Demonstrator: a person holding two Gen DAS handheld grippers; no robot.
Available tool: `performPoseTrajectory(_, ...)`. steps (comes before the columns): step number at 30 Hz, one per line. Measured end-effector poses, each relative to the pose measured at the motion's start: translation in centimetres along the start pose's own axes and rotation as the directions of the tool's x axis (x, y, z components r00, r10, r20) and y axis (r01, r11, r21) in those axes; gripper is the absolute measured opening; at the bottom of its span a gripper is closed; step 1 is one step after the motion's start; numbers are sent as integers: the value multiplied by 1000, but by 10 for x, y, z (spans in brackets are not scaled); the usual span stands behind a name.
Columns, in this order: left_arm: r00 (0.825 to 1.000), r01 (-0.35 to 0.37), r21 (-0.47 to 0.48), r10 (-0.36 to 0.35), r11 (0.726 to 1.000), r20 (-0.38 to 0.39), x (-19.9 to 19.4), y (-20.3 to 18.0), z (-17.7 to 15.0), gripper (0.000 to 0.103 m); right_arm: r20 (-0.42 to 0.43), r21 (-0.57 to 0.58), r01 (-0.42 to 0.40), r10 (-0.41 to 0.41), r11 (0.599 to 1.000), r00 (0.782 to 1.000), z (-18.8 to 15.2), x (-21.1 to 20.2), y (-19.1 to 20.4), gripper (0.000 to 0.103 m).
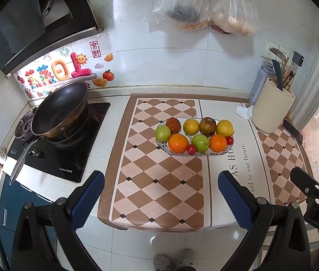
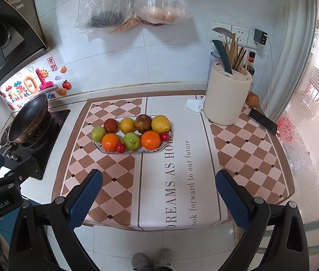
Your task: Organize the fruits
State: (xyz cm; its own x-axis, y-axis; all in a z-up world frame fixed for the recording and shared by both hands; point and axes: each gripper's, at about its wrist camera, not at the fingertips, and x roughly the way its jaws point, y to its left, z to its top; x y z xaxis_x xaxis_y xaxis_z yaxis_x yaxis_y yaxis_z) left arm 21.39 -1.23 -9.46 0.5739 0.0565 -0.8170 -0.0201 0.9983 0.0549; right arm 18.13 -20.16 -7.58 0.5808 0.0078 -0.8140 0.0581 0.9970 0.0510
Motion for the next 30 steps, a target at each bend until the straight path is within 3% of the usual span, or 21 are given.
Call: performPoseTrajectory(30,1000,-9,-5,9,1000,8,-9,-6,-5,103,-3,-15,-11,11,1000,1000,-3,-2,-3,102)
